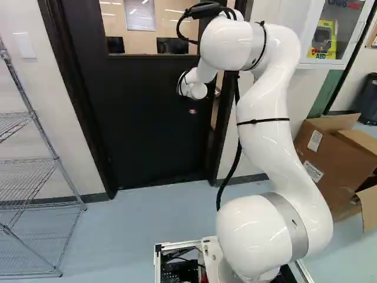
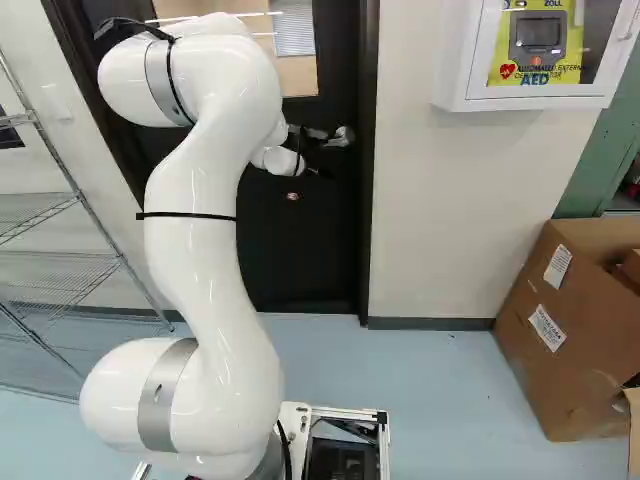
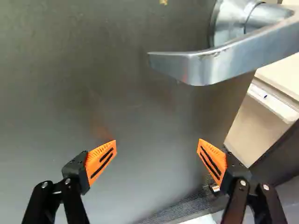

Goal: Open the door and move inside

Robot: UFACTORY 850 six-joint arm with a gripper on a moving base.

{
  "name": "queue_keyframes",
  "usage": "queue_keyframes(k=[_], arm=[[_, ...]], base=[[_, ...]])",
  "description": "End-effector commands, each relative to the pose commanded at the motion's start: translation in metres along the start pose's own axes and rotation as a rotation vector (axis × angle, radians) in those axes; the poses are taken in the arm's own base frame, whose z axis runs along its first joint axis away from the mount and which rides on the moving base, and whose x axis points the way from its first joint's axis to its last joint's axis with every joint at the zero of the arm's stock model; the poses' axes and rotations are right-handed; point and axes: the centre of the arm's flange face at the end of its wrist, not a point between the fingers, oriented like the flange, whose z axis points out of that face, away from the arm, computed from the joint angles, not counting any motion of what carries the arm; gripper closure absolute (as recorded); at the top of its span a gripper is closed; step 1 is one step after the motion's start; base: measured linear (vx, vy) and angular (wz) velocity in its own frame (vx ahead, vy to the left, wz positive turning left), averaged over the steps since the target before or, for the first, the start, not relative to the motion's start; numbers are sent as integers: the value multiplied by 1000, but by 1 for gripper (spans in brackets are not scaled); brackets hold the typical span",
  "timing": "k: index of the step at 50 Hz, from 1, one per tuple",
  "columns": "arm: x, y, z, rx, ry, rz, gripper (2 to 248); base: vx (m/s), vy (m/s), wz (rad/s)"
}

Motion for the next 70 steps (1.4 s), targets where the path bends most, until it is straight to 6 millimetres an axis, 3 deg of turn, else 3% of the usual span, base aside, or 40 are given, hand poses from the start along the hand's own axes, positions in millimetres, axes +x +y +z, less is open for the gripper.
queue_keyframes(k=[32, 57, 70], arm=[[-3, -58, 39, 201, 39, -299, 3], [-2, -86, 85, 236, 93, -319, 3], [0, -91, 105, 239, 119, -316, 3]], base=[[0, 0, 0], [0, 0, 0], [0, 0, 0]])
